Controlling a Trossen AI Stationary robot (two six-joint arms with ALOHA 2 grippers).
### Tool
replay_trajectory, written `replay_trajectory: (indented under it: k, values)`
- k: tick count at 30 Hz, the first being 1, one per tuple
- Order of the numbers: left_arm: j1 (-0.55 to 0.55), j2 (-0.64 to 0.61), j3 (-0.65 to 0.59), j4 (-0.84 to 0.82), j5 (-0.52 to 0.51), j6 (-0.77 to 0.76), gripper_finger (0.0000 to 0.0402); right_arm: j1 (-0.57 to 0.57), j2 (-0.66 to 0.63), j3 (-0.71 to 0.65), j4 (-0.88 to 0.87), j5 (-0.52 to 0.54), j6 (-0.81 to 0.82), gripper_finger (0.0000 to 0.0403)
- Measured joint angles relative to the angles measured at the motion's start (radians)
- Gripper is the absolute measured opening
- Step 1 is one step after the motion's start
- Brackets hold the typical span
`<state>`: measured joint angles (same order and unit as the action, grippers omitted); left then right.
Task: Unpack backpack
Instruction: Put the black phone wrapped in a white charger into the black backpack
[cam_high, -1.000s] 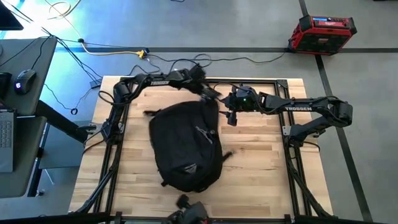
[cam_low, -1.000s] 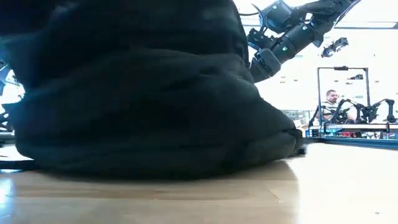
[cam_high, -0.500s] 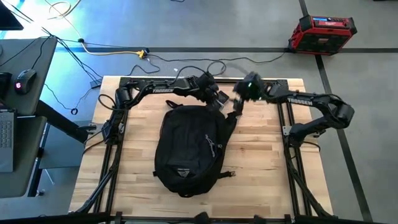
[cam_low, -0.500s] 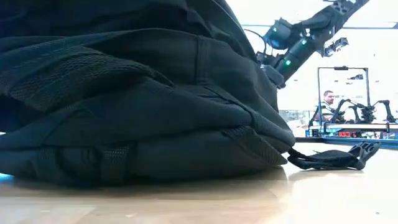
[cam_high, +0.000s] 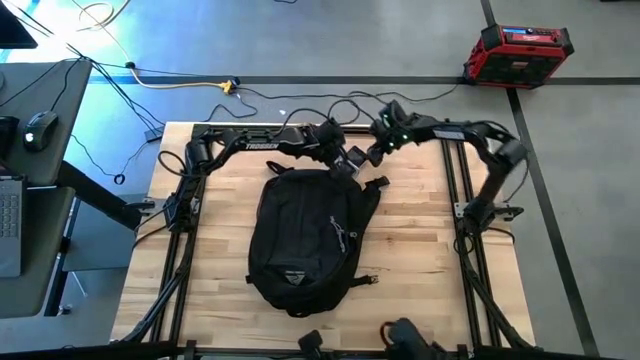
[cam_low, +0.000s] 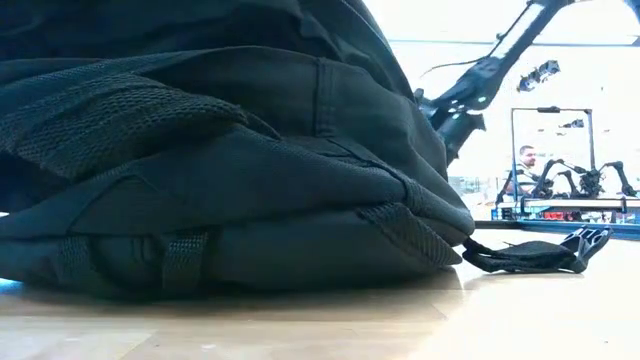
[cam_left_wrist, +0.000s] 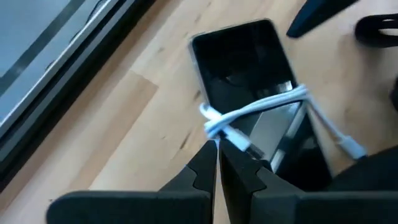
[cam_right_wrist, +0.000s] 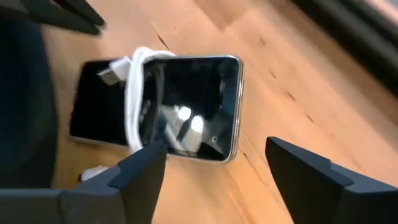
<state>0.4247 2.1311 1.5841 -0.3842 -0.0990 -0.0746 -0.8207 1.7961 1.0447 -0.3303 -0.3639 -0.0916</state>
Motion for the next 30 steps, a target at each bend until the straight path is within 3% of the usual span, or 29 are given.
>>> replay_trajectory:
  k: [6, 10, 21, 25, 30]
  values:
    - [-0.004, 0.052, -0.001, 0.002, 0.010, -0.001, 0.0000, -0.030, 0.140, 0.134, -0.177, -0.060, -0.021, 0.0308]
    - [-0.015, 0.049, 0.000, 0.005, -0.034, 0.024, 0.0000, -0.050, 0.166, 0.142, -0.165, -0.171, -0.020, 0.0316]
    - [-0.016, 0.049, 0.000, -0.001, -0.042, 0.025, 0.0000, -0.021, 0.169, 0.140, -0.054, -0.170, 0.113, 0.0316]
    - [-0.016, 0.049, 0.000, 0.000, -0.042, 0.025, 0.0000, 0.001, 0.173, 0.140, -0.034, -0.172, 0.116, 0.0302]
    - [-0.018, 0.049, 0.000, 0.000, -0.046, 0.024, 0.0000, 0.007, 0.183, 0.139, -0.030, -0.180, 0.119, 0.0250]
